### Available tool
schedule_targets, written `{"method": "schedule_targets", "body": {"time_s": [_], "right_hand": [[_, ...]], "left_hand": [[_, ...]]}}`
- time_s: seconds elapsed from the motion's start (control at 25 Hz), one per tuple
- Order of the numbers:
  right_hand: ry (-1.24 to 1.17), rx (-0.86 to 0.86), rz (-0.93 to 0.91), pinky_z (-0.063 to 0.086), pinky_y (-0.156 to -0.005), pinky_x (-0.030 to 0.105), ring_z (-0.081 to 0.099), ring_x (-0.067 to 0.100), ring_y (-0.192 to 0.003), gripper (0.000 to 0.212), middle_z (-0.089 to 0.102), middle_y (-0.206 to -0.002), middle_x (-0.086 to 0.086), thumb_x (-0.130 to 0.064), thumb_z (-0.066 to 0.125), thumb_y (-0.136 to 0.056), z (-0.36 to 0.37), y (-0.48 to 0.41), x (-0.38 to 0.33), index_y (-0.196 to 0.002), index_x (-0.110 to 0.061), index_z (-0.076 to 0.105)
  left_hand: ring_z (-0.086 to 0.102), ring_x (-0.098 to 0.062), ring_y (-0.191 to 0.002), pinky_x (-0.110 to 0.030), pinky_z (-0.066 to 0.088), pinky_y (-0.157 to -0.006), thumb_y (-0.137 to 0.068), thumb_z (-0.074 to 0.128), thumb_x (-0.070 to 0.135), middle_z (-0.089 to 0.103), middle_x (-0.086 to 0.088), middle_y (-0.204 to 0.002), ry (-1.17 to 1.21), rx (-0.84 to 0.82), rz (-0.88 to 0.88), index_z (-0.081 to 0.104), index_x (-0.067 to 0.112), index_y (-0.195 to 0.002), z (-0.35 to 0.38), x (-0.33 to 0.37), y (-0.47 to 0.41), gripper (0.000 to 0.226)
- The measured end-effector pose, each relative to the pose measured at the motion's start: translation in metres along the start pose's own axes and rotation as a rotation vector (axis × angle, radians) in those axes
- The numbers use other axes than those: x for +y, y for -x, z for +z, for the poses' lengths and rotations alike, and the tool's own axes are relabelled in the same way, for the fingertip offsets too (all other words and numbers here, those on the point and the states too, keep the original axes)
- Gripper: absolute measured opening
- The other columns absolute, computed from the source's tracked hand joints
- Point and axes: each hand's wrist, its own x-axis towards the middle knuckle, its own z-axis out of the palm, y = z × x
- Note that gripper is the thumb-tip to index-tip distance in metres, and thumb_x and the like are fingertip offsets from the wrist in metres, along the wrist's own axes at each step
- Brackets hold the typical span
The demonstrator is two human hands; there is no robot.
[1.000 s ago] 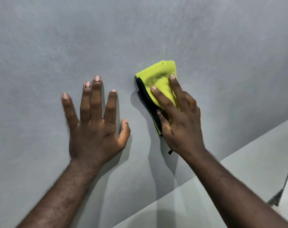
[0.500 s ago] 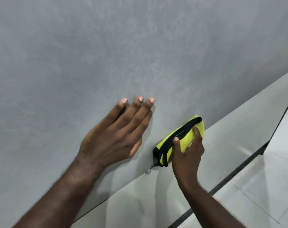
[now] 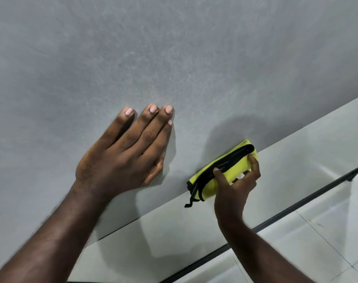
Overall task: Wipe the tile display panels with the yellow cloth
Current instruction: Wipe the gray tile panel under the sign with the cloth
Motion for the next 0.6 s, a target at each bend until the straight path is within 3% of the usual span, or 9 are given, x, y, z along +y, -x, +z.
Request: {"method": "schedule_targets", "body": {"time_s": [0.12, 0.24, 0.28, 0.32, 0.4, 0.44, 0.56, 0.6], "right_hand": [[-0.045, 0.016, 0.283, 0.044, -0.106, 0.044, 0.05, 0.033, -0.128, 0.081, 0.04, -0.15, 0.013, -0.02, 0.07, -0.093, -0.006, -0.022, -0.002, -0.159, -0.041, 0.026], [0.075, -0.099, -0.146, 0.042, -0.11, 0.039, 0.042, 0.024, -0.136, 0.088, 0.038, -0.151, -0.011, -0.012, 0.08, -0.087, -0.015, -0.018, -0.01, -0.157, -0.033, 0.031], [0.097, -0.102, -0.205, 0.041, -0.111, 0.037, 0.04, 0.021, -0.138, 0.088, 0.038, -0.15, -0.015, -0.013, 0.081, -0.085, -0.017, -0.024, -0.006, -0.155, -0.032, 0.033], [0.109, -0.079, -0.176, 0.042, -0.111, 0.038, 0.041, 0.02, -0.137, 0.087, 0.04, -0.15, -0.012, -0.014, 0.08, -0.084, -0.021, -0.033, -0.002, -0.154, -0.034, 0.033], [0.028, -0.033, 0.138, 0.046, -0.106, 0.042, 0.049, 0.026, -0.132, 0.083, 0.044, -0.147, 0.002, -0.013, 0.075, -0.087, -0.023, -0.043, -0.005, -0.152, -0.04, 0.031], [0.015, -0.035, 0.168, 0.046, -0.104, 0.04, 0.05, 0.027, -0.13, 0.083, 0.044, -0.147, 0.004, -0.011, 0.073, -0.089, -0.024, -0.042, -0.01, -0.153, -0.041, 0.03], [0.072, -0.126, -0.255, 0.037, -0.114, 0.031, 0.039, 0.016, -0.141, 0.085, 0.039, -0.153, -0.01, -0.006, 0.075, -0.089, -0.026, -0.037, -0.028, -0.156, -0.033, 0.031], [0.091, -0.096, -0.285, 0.036, -0.117, 0.032, 0.038, 0.016, -0.142, 0.085, 0.038, -0.154, -0.01, -0.005, 0.074, -0.089, -0.026, -0.047, -0.031, -0.157, -0.033, 0.031]], "left_hand": [[0.051, -0.031, -0.15, -0.052, 0.047, -0.118, -0.096, 0.07, 0.04, 0.05, -0.014, -0.165, 0.01, 0.0, -0.023, 0.055, 0.004, -0.157, -0.004, 0.003, 0.0, 0.073], [0.05, -0.033, -0.151, -0.053, 0.045, -0.119, -0.095, 0.07, 0.04, 0.049, -0.013, -0.166, 0.028, -0.007, -0.02, 0.057, 0.004, -0.156, -0.002, 0.003, -0.001, 0.072], [0.05, -0.033, -0.151, -0.053, 0.044, -0.12, -0.095, 0.07, 0.04, 0.048, -0.013, -0.166, 0.036, -0.009, -0.027, 0.057, 0.004, -0.155, -0.002, 0.003, -0.001, 0.071], [0.05, -0.033, -0.151, -0.053, 0.044, -0.12, -0.096, 0.07, 0.04, 0.048, -0.013, -0.166, 0.043, -0.012, -0.039, 0.058, 0.005, -0.155, -0.002, 0.004, -0.001, 0.07], [0.051, -0.033, -0.151, -0.054, 0.046, -0.119, -0.096, 0.07, 0.039, 0.049, -0.013, -0.166, 0.055, -0.013, -0.055, 0.058, 0.005, -0.155, -0.002, 0.005, 0.0, 0.069], [0.051, -0.033, -0.151, -0.054, 0.047, -0.118, -0.096, 0.07, 0.038, 0.049, -0.013, -0.166, 0.058, -0.013, -0.055, 0.057, 0.005, -0.155, -0.003, 0.004, 0.0, 0.07], [0.05, -0.032, -0.152, -0.053, 0.047, -0.119, -0.096, 0.07, 0.037, 0.048, -0.014, -0.166, 0.063, -0.009, -0.046, 0.056, 0.005, -0.157, -0.003, 0.002, -0.001, 0.07], [0.05, -0.032, -0.152, -0.053, 0.046, -0.119, -0.096, 0.07, 0.037, 0.048, -0.014, -0.166, 0.068, -0.001, -0.047, 0.056, 0.004, -0.157, -0.003, 0.002, -0.001, 0.07]]}}
